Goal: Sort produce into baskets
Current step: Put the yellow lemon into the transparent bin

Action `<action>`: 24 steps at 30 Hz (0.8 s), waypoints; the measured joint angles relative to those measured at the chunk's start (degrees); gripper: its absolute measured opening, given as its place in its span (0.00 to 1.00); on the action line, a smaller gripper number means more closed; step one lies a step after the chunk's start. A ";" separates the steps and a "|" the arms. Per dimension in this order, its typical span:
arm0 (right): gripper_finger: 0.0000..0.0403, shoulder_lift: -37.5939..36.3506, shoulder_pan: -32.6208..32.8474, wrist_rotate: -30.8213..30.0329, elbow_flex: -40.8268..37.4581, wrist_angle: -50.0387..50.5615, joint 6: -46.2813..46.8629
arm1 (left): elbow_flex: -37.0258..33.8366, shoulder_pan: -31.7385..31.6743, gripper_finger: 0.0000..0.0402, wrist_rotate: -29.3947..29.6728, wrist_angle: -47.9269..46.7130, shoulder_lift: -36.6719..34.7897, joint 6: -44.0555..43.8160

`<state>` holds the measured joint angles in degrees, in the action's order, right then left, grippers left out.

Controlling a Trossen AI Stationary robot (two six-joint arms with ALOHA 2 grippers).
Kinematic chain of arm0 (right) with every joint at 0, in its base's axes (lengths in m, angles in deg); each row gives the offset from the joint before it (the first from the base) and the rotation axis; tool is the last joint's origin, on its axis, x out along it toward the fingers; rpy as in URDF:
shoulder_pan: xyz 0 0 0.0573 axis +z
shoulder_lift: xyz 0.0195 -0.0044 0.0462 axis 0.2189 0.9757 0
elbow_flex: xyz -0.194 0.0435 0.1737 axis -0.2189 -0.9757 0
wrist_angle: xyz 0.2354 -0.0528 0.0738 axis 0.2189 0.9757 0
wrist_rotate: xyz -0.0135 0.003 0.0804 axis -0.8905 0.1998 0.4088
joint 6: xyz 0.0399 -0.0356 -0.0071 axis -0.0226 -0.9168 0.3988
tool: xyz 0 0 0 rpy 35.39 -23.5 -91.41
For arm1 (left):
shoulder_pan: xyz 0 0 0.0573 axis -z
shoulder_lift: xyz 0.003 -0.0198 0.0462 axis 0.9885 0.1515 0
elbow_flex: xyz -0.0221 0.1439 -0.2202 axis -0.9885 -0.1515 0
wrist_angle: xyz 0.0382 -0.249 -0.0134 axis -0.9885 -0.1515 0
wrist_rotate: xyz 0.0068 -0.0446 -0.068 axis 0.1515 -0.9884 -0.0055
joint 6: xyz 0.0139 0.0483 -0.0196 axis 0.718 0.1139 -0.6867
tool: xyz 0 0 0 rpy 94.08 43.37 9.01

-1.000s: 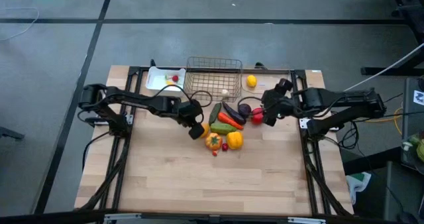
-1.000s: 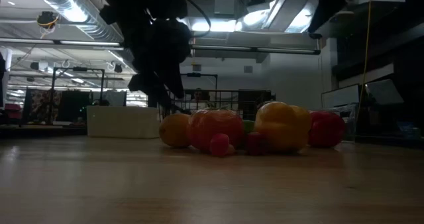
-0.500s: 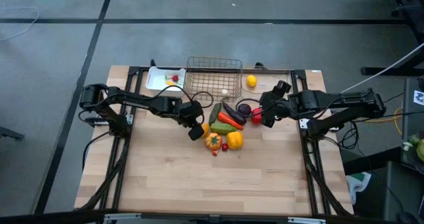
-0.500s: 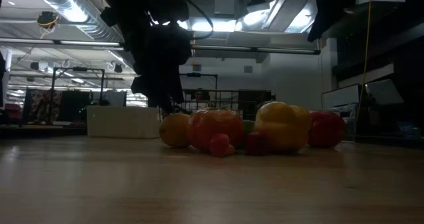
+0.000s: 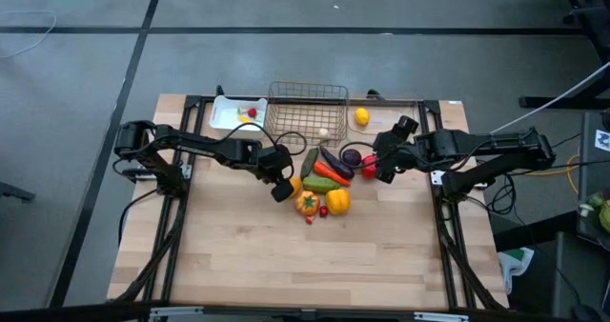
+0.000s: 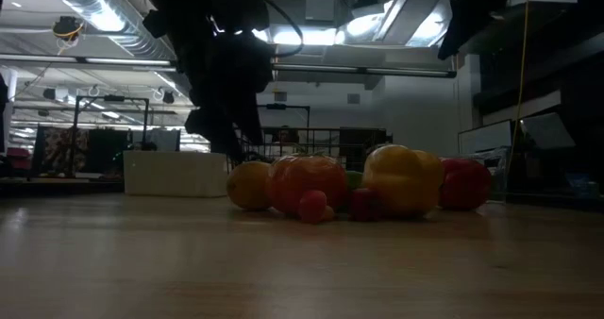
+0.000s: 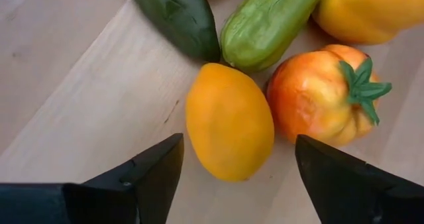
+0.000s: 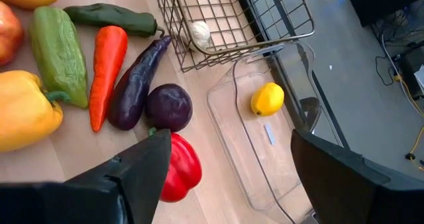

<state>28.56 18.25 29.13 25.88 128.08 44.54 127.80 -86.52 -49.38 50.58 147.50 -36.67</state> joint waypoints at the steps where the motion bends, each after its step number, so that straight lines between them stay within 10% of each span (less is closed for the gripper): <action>1: 0.76 0.00 0.00 0.00 0.00 0.00 0.00 | 0.00 0.00 0.72 -0.03 0.00 0.00 -0.84; 24: 0.76 0.02 0.00 0.03 0.02 0.19 0.00 | 0.15 -0.11 0.72 -0.34 6.43 9.49 -1.59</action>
<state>28.58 18.25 29.15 25.90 128.27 44.54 127.96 -86.63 -49.72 57.01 156.99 -38.26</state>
